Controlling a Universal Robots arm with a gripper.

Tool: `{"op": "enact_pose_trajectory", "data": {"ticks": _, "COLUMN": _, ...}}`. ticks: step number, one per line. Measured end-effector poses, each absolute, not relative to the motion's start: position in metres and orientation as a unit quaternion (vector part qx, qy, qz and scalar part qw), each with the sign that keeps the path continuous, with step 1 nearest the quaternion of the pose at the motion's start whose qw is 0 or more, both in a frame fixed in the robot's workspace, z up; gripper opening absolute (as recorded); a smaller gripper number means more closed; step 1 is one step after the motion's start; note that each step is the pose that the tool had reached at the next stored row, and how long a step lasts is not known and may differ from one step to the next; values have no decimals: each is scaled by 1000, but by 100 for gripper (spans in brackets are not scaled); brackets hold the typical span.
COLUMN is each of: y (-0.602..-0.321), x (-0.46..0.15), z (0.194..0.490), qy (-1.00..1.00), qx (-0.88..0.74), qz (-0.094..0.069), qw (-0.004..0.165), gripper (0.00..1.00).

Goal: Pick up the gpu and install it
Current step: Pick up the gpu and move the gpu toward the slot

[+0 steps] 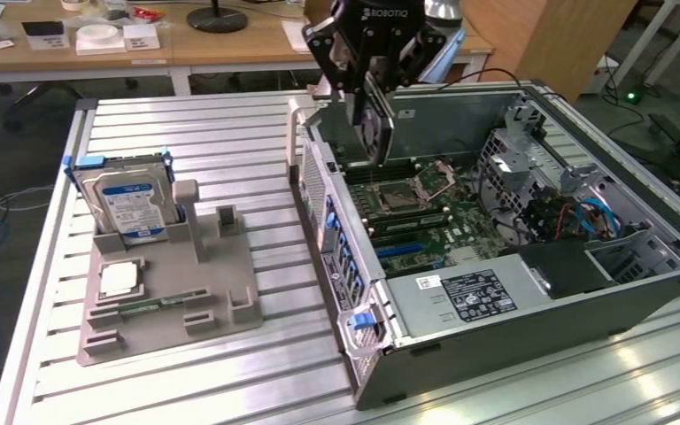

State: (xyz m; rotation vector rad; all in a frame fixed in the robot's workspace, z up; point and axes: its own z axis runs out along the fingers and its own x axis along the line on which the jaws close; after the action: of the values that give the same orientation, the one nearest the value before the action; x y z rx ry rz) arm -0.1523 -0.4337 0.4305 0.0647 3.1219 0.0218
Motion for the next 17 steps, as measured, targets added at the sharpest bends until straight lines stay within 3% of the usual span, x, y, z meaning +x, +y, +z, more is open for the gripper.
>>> {"op": "enact_pose_trajectory", "data": {"ticks": 17, "y": -434, "x": -115, "z": 430, "qy": 1000, "qx": 21, "qz": 9, "qw": 9, "gripper": 28}}
